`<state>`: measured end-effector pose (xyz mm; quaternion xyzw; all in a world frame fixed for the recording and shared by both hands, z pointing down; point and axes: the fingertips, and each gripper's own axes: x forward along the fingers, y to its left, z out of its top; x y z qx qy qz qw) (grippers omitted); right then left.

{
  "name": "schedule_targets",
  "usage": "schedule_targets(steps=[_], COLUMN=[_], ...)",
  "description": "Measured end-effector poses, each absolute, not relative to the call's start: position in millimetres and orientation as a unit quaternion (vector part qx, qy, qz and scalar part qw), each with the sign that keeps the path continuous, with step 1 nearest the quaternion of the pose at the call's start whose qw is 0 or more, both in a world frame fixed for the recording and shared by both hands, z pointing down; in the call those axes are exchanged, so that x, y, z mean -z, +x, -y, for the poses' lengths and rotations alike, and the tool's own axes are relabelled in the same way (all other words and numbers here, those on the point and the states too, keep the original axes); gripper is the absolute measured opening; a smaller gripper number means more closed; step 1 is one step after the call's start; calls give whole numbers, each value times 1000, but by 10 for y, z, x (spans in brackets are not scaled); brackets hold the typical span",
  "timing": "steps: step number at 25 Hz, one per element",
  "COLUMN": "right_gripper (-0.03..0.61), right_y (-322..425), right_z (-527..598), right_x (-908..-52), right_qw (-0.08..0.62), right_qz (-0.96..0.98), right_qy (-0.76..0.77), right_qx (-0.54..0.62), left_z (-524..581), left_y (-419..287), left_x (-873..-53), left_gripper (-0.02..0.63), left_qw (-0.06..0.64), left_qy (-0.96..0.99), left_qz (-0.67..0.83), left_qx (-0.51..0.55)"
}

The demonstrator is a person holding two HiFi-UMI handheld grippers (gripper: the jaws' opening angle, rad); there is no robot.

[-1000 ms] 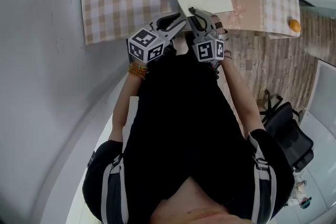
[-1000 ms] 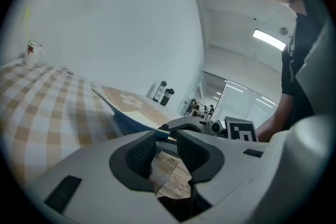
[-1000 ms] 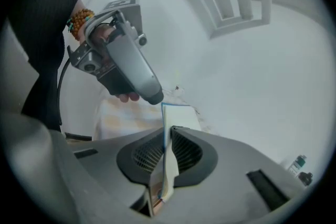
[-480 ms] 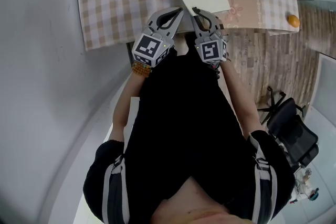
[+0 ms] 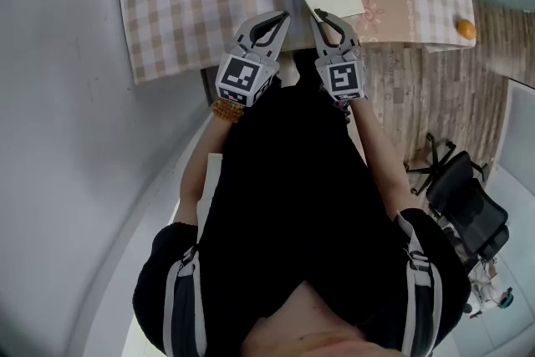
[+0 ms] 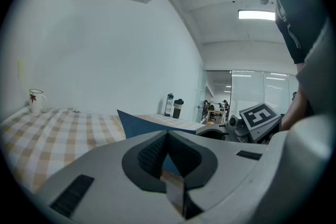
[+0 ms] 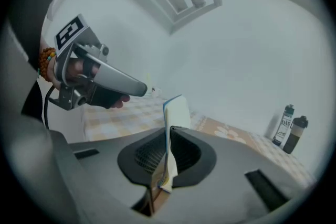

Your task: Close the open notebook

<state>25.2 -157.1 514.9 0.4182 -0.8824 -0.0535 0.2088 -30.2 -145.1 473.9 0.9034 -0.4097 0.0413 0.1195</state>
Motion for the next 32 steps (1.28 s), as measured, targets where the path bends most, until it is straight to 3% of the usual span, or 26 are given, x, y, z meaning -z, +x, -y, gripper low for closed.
schedule_targets(steps=[32], right_gripper=[21], right_y=[826], right_z=[1795], right_x=[-5251], right_qw=[227], right_qz=[839], right_qy=[494], right_qx=[34], left_z=[1372], left_y=[-84], left_x=[-4883], left_gripper=[12], left_qw=[121], left_qy=[911], left_qz=[388], left_qx=[-69])
